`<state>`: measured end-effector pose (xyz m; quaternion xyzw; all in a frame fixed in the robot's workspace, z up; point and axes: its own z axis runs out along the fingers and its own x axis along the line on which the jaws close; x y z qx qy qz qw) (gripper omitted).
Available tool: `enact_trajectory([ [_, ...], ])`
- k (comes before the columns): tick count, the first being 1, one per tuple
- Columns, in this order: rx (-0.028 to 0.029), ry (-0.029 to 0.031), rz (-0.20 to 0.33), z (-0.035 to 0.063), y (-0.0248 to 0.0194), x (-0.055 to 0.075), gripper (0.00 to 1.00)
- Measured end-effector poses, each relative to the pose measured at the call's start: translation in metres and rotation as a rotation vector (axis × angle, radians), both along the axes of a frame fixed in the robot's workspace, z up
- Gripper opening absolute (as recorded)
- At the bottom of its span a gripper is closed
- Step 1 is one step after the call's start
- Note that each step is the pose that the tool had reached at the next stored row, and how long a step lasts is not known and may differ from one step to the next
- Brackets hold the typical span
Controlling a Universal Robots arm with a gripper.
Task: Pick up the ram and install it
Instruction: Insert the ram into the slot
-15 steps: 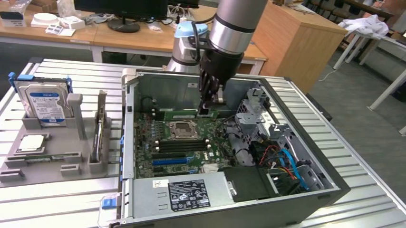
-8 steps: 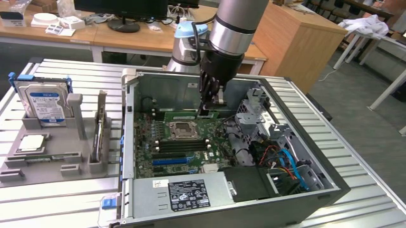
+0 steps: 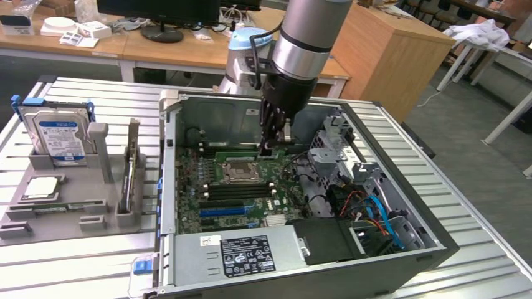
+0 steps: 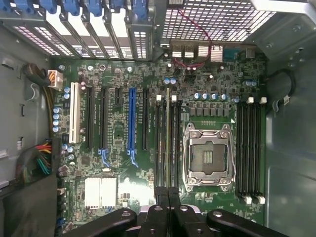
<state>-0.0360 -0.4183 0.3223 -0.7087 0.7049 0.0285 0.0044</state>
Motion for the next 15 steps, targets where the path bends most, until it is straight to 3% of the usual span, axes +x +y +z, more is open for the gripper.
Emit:
enact_trajectory([
  [5, 0.0, -0.0001, 0.0, -0.0082, 0.0, 0.0, 0.11],
  [15, 0.0, 0.0, -0.003, -0.0094, 0.0, 0.0, 0.11],
])
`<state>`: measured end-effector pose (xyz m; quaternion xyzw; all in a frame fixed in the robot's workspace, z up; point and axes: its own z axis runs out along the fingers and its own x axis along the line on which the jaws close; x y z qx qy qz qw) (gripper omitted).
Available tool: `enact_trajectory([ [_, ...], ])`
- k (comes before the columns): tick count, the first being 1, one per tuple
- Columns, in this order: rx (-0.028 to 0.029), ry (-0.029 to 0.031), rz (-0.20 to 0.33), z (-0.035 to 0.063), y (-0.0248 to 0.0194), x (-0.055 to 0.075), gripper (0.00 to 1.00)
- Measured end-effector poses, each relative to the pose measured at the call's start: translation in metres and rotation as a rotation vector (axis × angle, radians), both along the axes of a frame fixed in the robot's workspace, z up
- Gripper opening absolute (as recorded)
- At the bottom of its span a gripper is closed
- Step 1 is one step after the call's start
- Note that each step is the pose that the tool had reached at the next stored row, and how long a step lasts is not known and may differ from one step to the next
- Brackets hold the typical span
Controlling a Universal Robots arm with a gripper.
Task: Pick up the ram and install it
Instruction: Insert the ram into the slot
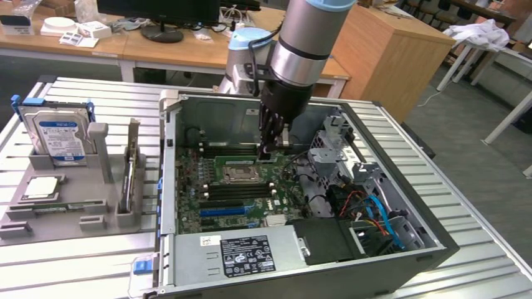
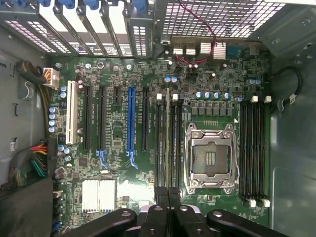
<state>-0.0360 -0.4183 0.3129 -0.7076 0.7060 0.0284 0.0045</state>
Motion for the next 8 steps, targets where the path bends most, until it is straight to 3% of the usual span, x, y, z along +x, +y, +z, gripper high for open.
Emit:
enact_trajectory([
  [8, -0.0001, 0.0, -0.033, -0.0025, 0.0, 0.0, 0.11],
])
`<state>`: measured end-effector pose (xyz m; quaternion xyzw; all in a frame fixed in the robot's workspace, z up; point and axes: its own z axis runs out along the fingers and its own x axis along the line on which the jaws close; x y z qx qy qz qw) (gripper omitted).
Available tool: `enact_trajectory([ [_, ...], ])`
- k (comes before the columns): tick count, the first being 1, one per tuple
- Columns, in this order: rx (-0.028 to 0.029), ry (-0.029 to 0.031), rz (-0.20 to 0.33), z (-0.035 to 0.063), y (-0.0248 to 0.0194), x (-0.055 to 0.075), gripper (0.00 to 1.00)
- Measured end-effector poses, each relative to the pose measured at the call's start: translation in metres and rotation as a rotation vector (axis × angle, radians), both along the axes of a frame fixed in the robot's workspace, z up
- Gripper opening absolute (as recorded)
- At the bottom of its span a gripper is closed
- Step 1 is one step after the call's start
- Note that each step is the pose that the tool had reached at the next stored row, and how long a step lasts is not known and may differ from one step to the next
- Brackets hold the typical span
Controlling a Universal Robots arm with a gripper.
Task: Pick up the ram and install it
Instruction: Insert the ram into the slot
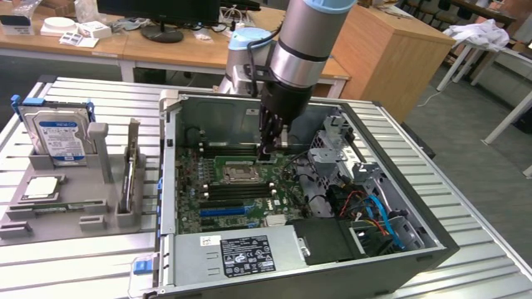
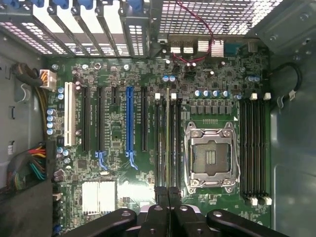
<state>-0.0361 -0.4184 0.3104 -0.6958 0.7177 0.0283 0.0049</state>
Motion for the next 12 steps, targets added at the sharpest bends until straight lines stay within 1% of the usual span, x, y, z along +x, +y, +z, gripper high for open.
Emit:
enact_trajectory([
  [2, -0.0002, 0.0001, -0.012, -0.0004, 0.0, 0.0, 0.11],
  [6, 0.0001, -0.0001, -0.013, -0.0008, 0.0, 0.0, 0.11],
  [12, -0.0002, 0.0, 0.006, -0.0015, 0.0, -0.0001, 0.11],
])
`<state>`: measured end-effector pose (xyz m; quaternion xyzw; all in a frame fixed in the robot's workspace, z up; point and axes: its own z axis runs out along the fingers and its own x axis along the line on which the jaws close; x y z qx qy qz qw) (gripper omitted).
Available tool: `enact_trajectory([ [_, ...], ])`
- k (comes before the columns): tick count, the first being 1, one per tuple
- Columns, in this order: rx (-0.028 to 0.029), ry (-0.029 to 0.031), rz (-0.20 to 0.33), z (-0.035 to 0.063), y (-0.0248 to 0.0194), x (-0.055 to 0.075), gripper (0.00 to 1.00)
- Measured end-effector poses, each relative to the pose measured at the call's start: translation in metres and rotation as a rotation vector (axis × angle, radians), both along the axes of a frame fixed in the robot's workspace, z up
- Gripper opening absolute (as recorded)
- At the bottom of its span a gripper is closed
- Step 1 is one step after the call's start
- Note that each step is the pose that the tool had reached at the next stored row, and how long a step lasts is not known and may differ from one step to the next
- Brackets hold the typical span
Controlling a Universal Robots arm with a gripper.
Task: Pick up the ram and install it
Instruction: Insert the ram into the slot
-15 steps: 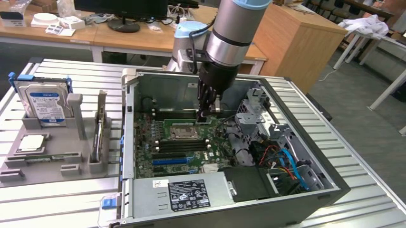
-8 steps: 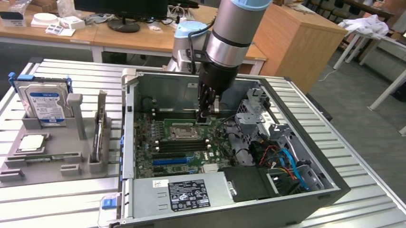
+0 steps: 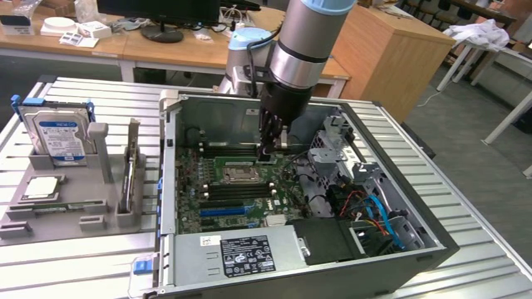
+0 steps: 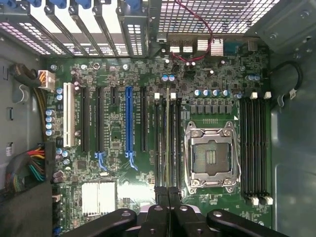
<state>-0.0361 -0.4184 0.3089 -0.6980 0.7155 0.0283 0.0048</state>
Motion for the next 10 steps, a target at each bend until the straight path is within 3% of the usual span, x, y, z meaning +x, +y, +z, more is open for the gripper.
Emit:
enact_trajectory([
  [5, 0.0001, 0.0, 0.003, -0.0002, 0.0, 0.0001, 0.11],
  [10, 0.0003, -0.0006, 0.003, -0.0064, 0.0, 0.0001, 0.11],
])
